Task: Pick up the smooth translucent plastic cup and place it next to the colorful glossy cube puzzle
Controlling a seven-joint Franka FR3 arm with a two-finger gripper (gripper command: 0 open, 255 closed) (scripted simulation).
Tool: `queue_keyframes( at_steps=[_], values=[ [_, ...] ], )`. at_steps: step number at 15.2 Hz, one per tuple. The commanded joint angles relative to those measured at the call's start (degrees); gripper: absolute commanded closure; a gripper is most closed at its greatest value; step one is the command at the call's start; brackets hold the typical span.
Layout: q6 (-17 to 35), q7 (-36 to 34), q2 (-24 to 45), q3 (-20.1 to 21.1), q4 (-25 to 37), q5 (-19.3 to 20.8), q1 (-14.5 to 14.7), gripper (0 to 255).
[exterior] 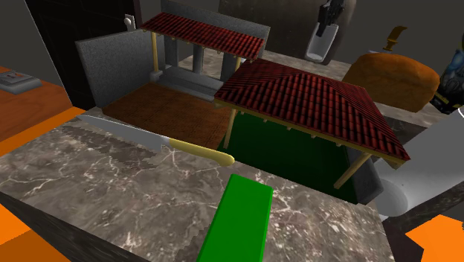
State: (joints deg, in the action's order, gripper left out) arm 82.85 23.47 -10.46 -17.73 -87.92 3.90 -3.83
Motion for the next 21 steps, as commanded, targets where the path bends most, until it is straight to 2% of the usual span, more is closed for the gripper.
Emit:
queue_keyframes(
  at_steps=[1, 12, 16, 21],
  values=[
    [-1.8, 0.2, 1.0, -0.1, 2.7, -0.2, 0.0, 255],
    [-12.2, 2.0, 8.0, -1.4, 19.8, -2.5, -0.6, 255],
    [-11.2, 4.4, 0.3, -2.1, 11.7, 0.2, -1.5, 255],
    [-11.3, 7.9, -7.6, -3.4, 4.6, 3.1, -3.2, 255]
  ],
)
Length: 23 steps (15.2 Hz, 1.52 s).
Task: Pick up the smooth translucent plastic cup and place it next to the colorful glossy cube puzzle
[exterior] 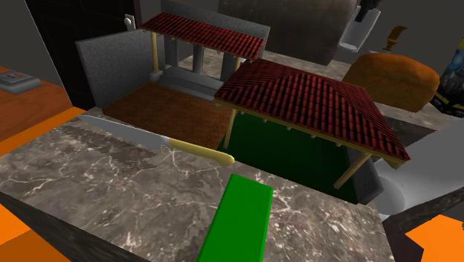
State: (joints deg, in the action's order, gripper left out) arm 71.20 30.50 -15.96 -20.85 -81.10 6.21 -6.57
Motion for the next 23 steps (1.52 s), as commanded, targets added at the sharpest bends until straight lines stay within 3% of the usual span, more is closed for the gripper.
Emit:
queue_keyframes(
  at_steps=[1, 12, 23],
  values=[
    [0.1, 1.7, -3.5, -0.7, -3.3, 1.4, -0.8, 255],
    [-3.3, 12.4, -15.6, -6.0, -9.9, 8.0, -5.0, 255],
    [-7.5, 26.5, -21.3, -14.5, -7.7, 15.4, -8.0, 255]
  ],
)
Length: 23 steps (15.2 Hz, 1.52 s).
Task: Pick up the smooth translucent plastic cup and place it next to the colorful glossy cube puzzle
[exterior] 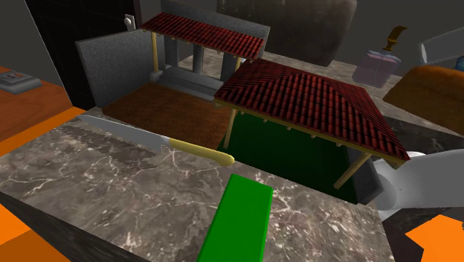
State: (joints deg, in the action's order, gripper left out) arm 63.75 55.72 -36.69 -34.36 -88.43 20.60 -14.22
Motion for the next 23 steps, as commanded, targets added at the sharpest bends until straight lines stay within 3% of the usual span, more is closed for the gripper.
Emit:
queue_keyframes(
  at_steps=[1, 7, 12, 16, 20, 23],
  values=[
    [-0.4, 2.7, -0.8, -2.0, 0.3, 1.7, -0.4, 255],
    [-2.4, 11.9, -1.0, -8.9, 5.5, 5.8, 0.1, 255],
    [-3.9, 20.2, 0.3, -16.6, 12.1, 8.9, 2.5, 255],
    [-5.2, 27.4, 2.0, -25.0, 19.4, 11.1, 6.8, 255],
    [-7.2, 34.3, 3.3, -35.3, 28.7, 13.7, 14.6, 255],
    [-4.4, 32.7, 1.1, -31.6, 22.5, 13.8, 10.1, 255]
  ],
)
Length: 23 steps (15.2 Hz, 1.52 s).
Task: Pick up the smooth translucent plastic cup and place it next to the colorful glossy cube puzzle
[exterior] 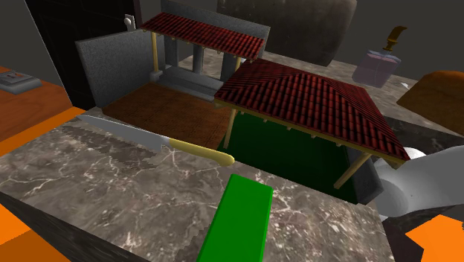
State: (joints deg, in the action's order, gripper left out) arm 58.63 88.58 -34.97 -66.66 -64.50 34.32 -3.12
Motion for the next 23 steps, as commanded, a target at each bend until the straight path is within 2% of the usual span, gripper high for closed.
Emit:
queue_keyframes(
  at_steps=[1, 6, 12, 19, 23],
  values=[
    [1.6, -0.6, -1.3, 1.6, -3.3, 0.2, -2.2, 255],
    [5.5, -2.7, -4.6, 5.1, -11.6, 0.8, -6.9, 255],
    [9.6, -4.6, -8.2, 7.3, -19.9, 1.8, -10.6, 255],
    [14.2, -6.4, -12.1, 8.2, -28.6, 3.3, -13.9, 255],
    [14.3, -6.4, -12.1, 8.2, -28.6, 3.3, -13.9, 255]
  ],
)
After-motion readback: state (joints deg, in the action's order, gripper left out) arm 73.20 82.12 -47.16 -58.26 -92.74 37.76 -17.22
